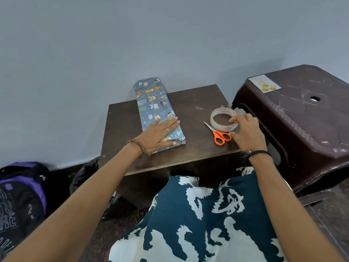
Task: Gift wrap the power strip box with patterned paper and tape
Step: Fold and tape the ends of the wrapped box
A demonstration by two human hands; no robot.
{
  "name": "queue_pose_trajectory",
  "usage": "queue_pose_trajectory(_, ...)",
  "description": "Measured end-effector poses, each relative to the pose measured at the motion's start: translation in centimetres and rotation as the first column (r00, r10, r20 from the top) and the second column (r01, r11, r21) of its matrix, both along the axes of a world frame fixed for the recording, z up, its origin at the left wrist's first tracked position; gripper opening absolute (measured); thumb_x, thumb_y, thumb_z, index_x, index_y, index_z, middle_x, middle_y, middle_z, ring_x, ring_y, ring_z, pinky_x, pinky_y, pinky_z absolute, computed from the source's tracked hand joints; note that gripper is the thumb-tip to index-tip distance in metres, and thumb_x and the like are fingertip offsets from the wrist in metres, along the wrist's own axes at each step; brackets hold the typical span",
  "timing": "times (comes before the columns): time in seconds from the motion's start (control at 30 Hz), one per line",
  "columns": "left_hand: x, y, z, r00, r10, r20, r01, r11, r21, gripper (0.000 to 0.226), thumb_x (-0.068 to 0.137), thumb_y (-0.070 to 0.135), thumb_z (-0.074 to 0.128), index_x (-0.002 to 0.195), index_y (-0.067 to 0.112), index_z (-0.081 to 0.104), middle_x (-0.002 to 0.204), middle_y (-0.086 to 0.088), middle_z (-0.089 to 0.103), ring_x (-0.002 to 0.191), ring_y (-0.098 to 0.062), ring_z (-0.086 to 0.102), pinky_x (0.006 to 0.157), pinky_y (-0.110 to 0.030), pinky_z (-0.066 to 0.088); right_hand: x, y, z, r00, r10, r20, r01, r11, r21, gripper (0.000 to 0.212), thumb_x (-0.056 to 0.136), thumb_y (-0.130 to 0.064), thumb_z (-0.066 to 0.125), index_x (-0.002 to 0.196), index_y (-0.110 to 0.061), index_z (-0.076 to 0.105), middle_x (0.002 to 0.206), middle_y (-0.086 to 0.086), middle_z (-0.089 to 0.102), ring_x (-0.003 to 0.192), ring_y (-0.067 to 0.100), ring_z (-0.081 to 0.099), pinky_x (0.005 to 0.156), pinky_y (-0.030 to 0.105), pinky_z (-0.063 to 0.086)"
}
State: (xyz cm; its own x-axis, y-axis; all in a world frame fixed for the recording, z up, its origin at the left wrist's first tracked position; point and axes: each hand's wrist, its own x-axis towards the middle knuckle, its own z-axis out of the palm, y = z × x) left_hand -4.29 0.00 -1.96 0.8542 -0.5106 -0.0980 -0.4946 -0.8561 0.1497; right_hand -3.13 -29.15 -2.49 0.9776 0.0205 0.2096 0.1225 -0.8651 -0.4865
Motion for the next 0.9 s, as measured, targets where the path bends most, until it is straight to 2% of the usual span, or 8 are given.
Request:
queue_pose_trajectory(0.1, 0.0, 0.0, 0.1, 1.0, 0.009, -0.007, -0.009, 1.0, -0.02, 0.066, 0.096, 0.04, 0.039, 0.147, 0.015, 0.005, 0.156, -0.001, 0.001, 0.143, -0.009, -0.001, 0.116, -0.037, -0.01, 0.4, 0.5, 0.0, 0.997, -0.024, 0.078, 0.025, 1.0, -0.016, 0.031, 0.081, 0.004, 0.056, 0.108, -0.011, 0.058, 0.112, 0.011, 0.05, 0.107, 0.027, 0.042, 0.071, 0.034, 0.04)
queue_pose_trajectory(0.2, 0.1, 0.1, 0.0, 1.0, 0.018, -0.022, -0.02, 0.997, -0.077, 0.067, 0.095, 0.038, 0.044, 0.147, 0.016, 0.008, 0.156, -0.001, 0.004, 0.143, -0.009, 0.002, 0.116, -0.036, -0.01, 1.3, 0.2, 0.2, 0.97, -0.162, 0.183, 0.136, 0.98, 0.144, 0.026, 0.083, 0.002, 0.051, 0.104, -0.008, 0.061, 0.109, 0.013, 0.051, 0.102, 0.029, 0.044, 0.069, 0.037, 0.043)
queue_pose_trajectory(0.33, 0.4, -0.1, 0.1, 0.993, 0.075, -0.094, -0.096, 0.968, -0.23, 0.072, 0.089, 0.032, 0.059, 0.146, 0.017, 0.018, 0.155, 0.002, 0.012, 0.143, -0.008, 0.009, 0.116, -0.034, -0.009, 3.1, 0.6, -0.1, 0.961, -0.231, 0.152, 0.198, 0.959, 0.204, 0.019, 0.089, -0.012, 0.053, 0.104, -0.009, 0.063, 0.11, 0.011, 0.053, 0.103, 0.026, 0.044, 0.072, 0.031, 0.038)
queue_pose_trajectory(0.47, 0.6, -0.1, 0.3, 0.983, 0.108, -0.145, -0.147, 0.945, -0.292, 0.073, 0.085, 0.03, 0.064, 0.145, 0.02, 0.024, 0.154, 0.006, 0.015, 0.14, -0.003, 0.011, 0.117, -0.033, -0.008, 5.3, 1.4, 0.0, 0.954, -0.249, 0.165, 0.207, 0.95, 0.233, 0.025, 0.092, -0.018, 0.052, 0.111, -0.007, 0.062, 0.115, 0.014, 0.056, 0.106, 0.029, 0.044, 0.082, 0.039, 0.041)
queue_pose_trajectory(0.6, 0.6, -0.1, 0.2, 0.982, 0.111, -0.15, -0.153, 0.939, -0.309, 0.073, 0.084, 0.029, 0.066, 0.144, 0.021, 0.025, 0.154, 0.007, 0.015, 0.136, 0.004, 0.01, 0.116, -0.03, -0.01, 7.6, 1.1, 0.1, 0.968, -0.249, 0.038, 0.233, 0.942, 0.242, 0.032, 0.094, -0.027, 0.049, 0.114, -0.005, 0.063, 0.115, 0.017, 0.059, 0.108, 0.034, 0.045, 0.088, 0.043, 0.038)
queue_pose_trajectory(0.7, 0.6, -0.1, 0.1, 0.984, 0.107, -0.144, -0.146, 0.945, -0.294, 0.073, 0.085, 0.03, 0.065, 0.144, 0.022, 0.023, 0.152, 0.012, 0.012, 0.133, 0.007, 0.008, 0.116, -0.03, -0.011, 8.8, 0.7, 0.3, 0.977, -0.184, -0.111, 0.212, 0.903, 0.373, 0.037, 0.092, -0.032, 0.051, 0.093, 0.0, 0.069, 0.095, 0.02, 0.067, 0.096, 0.034, 0.057, 0.084, 0.041, 0.046)
queue_pose_trajectory(0.8, 0.5, -0.1, 0.0, 0.985, 0.101, -0.138, -0.139, 0.945, -0.297, 0.074, 0.085, 0.03, 0.065, 0.144, 0.024, 0.022, 0.145, 0.02, 0.007, 0.133, 0.008, 0.005, 0.115, -0.026, -0.011, 9.3, 0.4, 0.3, 0.969, -0.159, -0.189, 0.225, 0.884, 0.41, 0.029, 0.085, -0.032, 0.062, 0.088, -0.004, 0.072, 0.09, 0.014, 0.069, 0.09, 0.026, 0.061, 0.081, 0.035, 0.047)
queue_pose_trajectory(0.9, 0.5, -0.1, 0.0, 0.986, 0.105, -0.132, -0.141, 0.943, -0.301, 0.075, 0.084, 0.03, 0.065, 0.144, 0.023, 0.022, 0.144, 0.021, 0.006, 0.134, 0.008, 0.005, 0.114, -0.025, -0.011, 9.6, 0.4, 0.4, 0.965, -0.161, -0.204, 0.234, 0.882, 0.409, 0.021, 0.084, -0.026, 0.064, 0.085, -0.007, 0.072, 0.091, 0.012, 0.069, 0.087, 0.023, 0.061, 0.08, 0.031, 0.046)
